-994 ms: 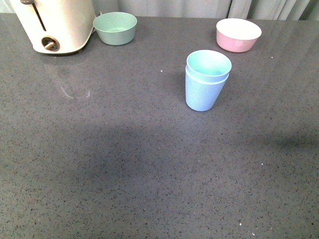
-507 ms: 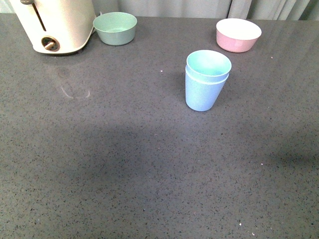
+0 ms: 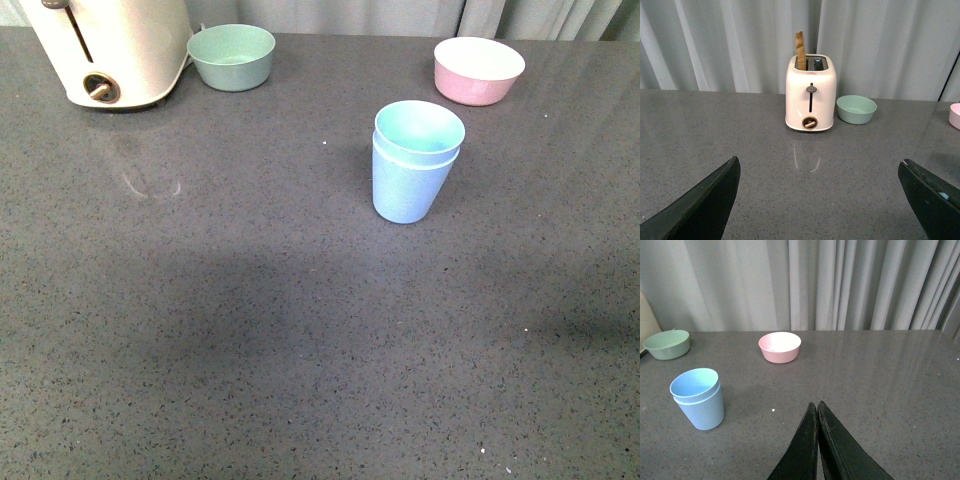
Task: Stack blue cups with both arms
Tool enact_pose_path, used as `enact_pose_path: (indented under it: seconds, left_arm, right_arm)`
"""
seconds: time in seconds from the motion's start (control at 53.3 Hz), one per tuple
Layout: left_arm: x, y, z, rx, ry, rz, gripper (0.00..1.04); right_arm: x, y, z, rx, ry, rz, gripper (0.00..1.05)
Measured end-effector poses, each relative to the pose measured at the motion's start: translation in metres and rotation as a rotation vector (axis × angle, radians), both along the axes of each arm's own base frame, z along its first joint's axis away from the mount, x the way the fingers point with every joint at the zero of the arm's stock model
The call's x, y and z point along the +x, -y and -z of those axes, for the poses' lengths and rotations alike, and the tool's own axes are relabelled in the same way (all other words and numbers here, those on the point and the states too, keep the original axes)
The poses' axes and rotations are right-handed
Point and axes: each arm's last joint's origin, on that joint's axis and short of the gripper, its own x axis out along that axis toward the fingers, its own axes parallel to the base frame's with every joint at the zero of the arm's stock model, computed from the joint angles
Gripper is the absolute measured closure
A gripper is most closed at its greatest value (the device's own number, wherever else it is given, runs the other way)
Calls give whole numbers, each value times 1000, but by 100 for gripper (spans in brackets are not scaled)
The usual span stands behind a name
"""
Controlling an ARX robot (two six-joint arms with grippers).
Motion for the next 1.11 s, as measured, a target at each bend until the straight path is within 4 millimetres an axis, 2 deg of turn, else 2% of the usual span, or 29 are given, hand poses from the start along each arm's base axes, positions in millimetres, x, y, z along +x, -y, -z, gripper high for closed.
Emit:
enact_pose_path:
  seconds: [0.15,0.994,1.051,1.107]
  left_arm:
    - [0,0,0,0,0,0,9]
    - [0,0,0,0,0,0,9]
    - [0,0,0,0,0,0,9]
    - [0,0,0,0,0,0,9]
  right_arm:
    - [-11,0,3,0,-6,0,103]
    - [-12,0,3,-1,-3,0,102]
    - [-12,0,3,0,-3,0,93]
    - [-12,0,3,0,-3,0,78]
